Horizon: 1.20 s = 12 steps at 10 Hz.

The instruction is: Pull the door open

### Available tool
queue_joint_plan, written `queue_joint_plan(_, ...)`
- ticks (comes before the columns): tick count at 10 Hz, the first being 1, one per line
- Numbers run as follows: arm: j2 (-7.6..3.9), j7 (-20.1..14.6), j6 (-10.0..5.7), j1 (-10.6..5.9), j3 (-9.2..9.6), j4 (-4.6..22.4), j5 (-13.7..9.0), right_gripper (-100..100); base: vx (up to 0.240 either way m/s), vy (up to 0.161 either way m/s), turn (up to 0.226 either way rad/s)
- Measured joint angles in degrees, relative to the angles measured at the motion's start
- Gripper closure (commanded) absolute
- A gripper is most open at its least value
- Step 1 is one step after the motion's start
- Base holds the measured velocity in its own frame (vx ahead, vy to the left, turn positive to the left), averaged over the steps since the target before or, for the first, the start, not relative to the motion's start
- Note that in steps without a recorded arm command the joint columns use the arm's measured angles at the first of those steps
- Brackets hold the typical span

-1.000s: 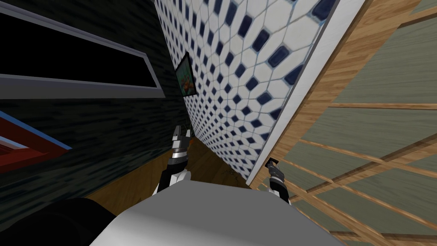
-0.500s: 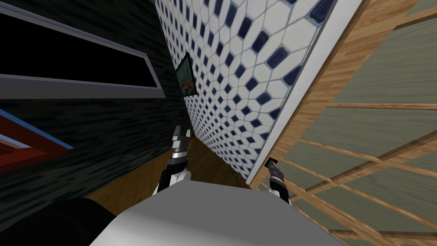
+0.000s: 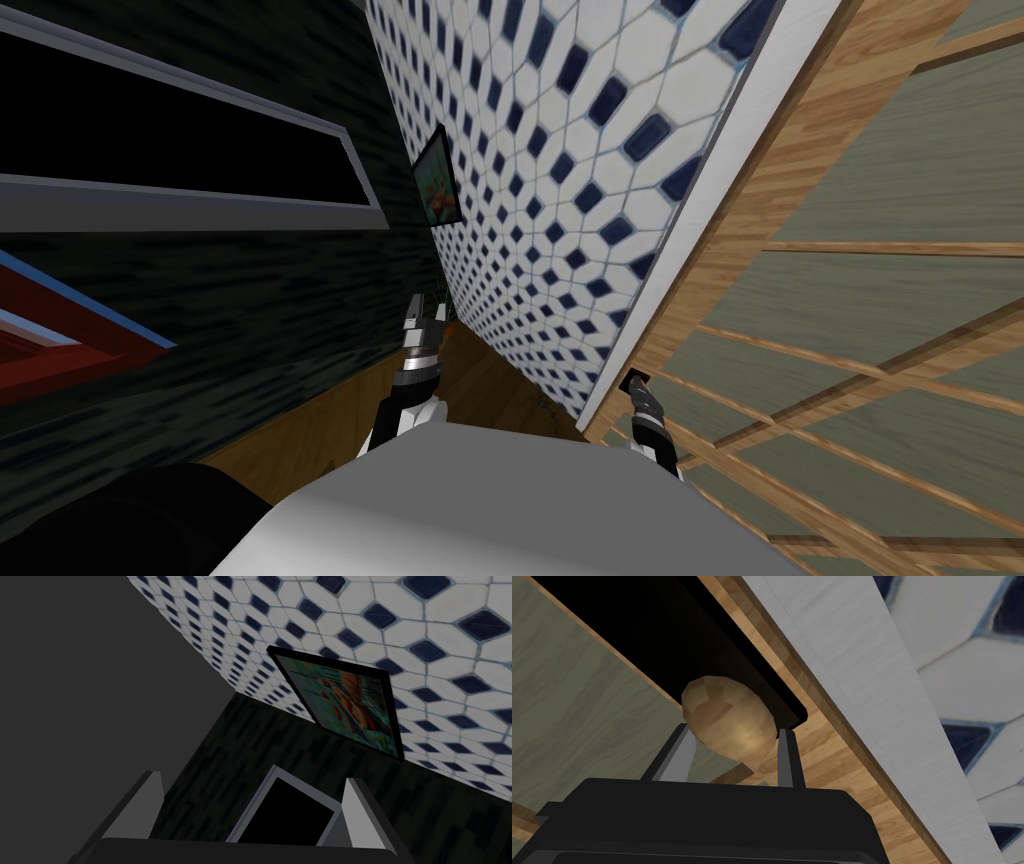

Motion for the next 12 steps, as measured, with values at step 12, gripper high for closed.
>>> queue_joint_plan(12, -0.68, -14.16, -0.34, 0.14, 2.79, 0.22, -2.56, 100, -0.015, 0.001, 0.002)
